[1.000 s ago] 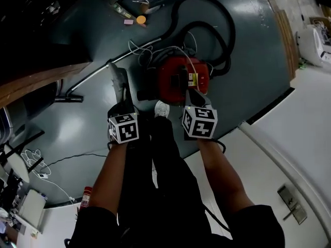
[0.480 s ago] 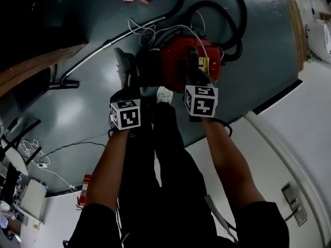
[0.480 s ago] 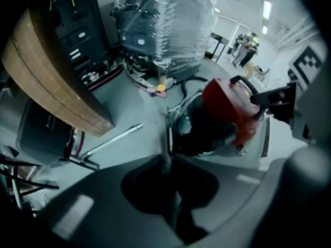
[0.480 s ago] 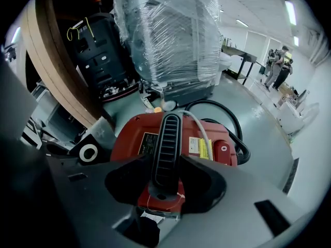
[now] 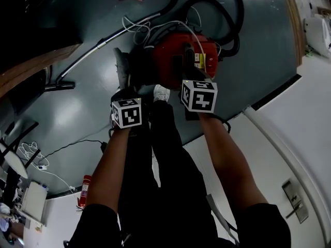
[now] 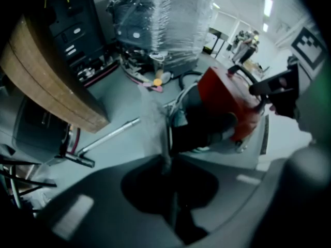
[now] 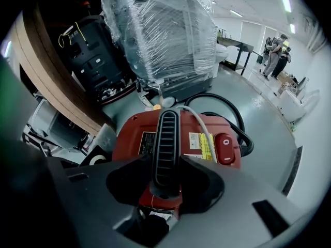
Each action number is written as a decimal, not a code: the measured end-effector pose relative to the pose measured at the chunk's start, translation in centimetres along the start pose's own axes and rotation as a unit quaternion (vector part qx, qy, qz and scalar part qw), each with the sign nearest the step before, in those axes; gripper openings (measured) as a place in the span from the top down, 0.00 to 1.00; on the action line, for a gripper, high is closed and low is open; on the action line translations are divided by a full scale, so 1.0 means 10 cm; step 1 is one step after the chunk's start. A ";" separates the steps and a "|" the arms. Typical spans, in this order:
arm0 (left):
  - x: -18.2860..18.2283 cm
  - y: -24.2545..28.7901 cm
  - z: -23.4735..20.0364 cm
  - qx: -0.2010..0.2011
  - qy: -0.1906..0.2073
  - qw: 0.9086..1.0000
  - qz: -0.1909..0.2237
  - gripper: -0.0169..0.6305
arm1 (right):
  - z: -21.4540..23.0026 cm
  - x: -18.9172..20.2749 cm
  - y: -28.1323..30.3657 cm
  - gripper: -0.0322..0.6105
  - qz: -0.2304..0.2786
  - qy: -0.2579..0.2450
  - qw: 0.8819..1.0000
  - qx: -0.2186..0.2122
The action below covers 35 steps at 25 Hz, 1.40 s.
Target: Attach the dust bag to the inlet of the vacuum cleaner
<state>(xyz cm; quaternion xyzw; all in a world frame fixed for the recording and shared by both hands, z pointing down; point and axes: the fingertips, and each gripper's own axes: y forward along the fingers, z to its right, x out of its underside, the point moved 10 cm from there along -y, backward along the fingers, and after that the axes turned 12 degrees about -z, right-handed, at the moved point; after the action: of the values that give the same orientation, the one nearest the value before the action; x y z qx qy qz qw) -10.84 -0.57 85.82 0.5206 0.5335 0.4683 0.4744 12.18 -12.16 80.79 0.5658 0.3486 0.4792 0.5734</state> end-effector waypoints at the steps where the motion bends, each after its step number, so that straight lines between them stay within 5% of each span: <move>1: -0.01 0.01 0.02 0.001 0.002 1.000 0.001 0.94 | 0.00 -0.01 0.00 0.73 -0.002 0.000 1.000 0.000; 20: -0.06 0.07 0.24 0.038 0.037 0.999 -0.011 0.94 | 0.04 -0.01 0.01 0.73 -0.004 -0.003 1.000 -0.028; 25: -0.03 0.09 0.41 -0.046 0.150 0.988 -0.012 0.94 | 0.05 0.00 0.02 0.73 -0.006 -0.001 0.999 -0.042; 30: -0.06 0.09 0.29 0.063 0.050 0.997 -0.021 0.94 | 0.08 0.00 0.02 0.73 -0.004 -0.003 0.999 -0.043; 32: -0.04 0.09 0.32 0.059 0.082 0.995 -0.020 0.94 | 0.09 0.01 0.02 0.73 -0.003 -0.003 0.999 -0.043; 35: -0.03 0.12 0.42 0.005 0.181 0.983 -0.023 0.94 | 0.08 0.01 0.03 0.74 -0.006 -0.002 0.999 -0.045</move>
<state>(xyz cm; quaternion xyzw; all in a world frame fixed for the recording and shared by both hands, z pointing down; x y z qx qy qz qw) -6.52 -0.85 86.54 0.4173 0.6249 0.5405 0.3785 12.93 -12.33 81.20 0.5384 0.3289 0.4896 0.6018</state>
